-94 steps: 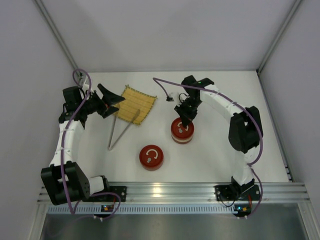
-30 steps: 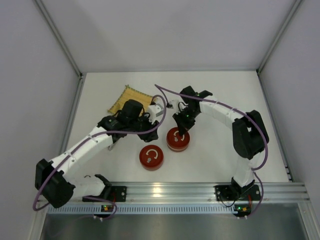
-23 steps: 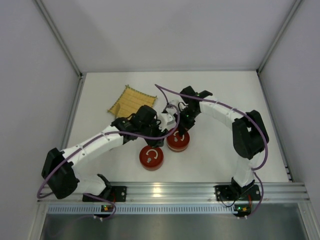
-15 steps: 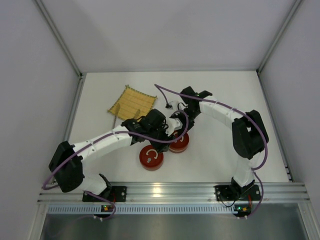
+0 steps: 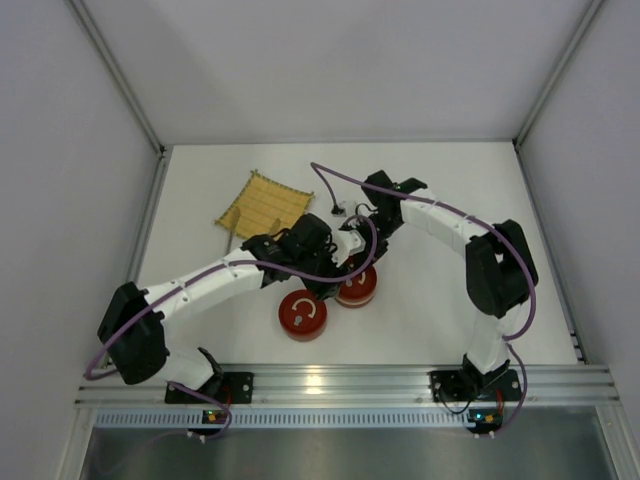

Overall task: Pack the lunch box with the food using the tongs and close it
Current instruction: Close the box lid on the packing box.

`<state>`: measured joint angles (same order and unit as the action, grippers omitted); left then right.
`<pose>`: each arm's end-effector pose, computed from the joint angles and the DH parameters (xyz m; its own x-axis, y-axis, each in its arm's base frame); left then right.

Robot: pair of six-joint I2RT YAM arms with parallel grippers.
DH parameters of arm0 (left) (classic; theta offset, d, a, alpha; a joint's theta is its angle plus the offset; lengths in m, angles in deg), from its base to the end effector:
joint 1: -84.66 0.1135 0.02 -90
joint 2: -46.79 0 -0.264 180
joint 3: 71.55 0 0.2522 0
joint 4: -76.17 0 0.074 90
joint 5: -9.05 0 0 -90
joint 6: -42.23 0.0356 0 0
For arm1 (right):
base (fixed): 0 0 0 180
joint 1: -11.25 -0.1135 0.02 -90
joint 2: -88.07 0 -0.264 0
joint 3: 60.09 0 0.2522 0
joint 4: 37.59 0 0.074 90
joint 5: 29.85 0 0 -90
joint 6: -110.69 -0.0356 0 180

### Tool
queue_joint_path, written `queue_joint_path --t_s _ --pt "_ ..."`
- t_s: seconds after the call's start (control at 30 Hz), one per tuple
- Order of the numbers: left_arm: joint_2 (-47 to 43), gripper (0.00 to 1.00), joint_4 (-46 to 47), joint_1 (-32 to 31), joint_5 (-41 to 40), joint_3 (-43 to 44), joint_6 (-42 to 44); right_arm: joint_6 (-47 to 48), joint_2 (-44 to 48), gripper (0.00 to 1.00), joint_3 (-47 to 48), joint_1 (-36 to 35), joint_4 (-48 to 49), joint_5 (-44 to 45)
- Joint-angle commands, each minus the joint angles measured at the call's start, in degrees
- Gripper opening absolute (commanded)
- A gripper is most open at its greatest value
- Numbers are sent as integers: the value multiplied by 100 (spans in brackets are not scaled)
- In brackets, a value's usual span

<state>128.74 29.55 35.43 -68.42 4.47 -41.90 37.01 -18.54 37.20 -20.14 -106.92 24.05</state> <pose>0.1901 -0.2323 0.2625 -0.4313 0.6531 -0.6225 0.8741 0.4733 -0.1091 0.3003 0.2078 0.2249 -0.6572 -0.6669 -0.3512 -0.7341 0.4605 0.4991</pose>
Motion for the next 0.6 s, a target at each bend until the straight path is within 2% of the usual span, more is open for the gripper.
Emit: queue_joint_path --t_s 0.0,0.37,0.57 --pt "101 56 385 -7 12 269 -59 117 -158 0 112 55 -68 -65" --pt "549 52 474 -218 -163 348 -77 188 -422 0 -91 64 222 68" --pt "813 44 500 -596 -471 191 37 188 -449 0 -117 55 240 15"
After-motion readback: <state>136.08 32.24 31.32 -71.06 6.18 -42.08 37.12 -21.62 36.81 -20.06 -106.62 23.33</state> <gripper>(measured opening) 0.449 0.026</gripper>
